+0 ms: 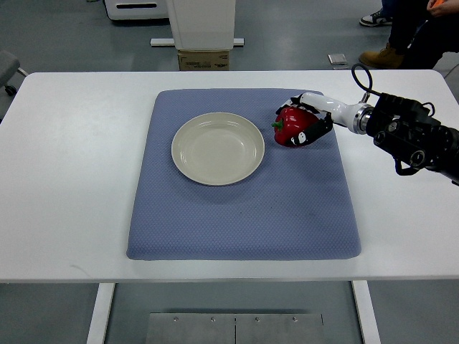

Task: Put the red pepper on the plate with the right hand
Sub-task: 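Close the right hand fingers around the red pepper, then lift the pepper and carry it over the cream plate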

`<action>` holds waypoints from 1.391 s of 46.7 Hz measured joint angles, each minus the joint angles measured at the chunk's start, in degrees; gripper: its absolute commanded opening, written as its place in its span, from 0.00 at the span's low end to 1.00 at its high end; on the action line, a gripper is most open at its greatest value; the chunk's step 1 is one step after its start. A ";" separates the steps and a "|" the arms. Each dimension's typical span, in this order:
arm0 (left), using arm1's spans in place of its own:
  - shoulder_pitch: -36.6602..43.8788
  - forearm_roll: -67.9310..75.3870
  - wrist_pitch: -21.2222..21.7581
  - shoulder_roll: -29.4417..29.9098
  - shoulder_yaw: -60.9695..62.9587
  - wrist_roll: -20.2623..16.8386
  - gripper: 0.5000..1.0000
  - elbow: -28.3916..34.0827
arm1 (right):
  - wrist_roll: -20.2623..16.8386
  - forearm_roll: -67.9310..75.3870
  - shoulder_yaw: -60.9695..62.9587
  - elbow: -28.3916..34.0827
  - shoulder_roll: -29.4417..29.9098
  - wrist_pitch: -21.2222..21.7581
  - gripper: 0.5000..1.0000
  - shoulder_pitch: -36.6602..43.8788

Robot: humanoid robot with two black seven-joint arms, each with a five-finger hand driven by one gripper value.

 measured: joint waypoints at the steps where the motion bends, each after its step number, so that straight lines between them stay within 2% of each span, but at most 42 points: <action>1: 0.00 0.00 0.00 0.00 0.00 0.00 1.00 0.00 | 0.02 0.02 0.00 0.02 0.29 -0.25 0.00 -0.03; 19: 0.02 0.01 0.00 0.00 0.00 0.00 1.00 0.00 | 0.24 0.52 0.00 0.18 1.06 -0.74 0.00 0.91; 37: 0.02 -0.01 0.00 0.00 0.00 0.00 1.00 0.00 | -0.45 2.83 -0.01 -0.39 8.46 -0.74 0.00 3.91; 65: 0.01 0.00 0.00 0.00 0.00 0.00 1.00 0.00 | -2.68 6.70 -0.09 -0.99 8.58 -0.27 0.00 3.82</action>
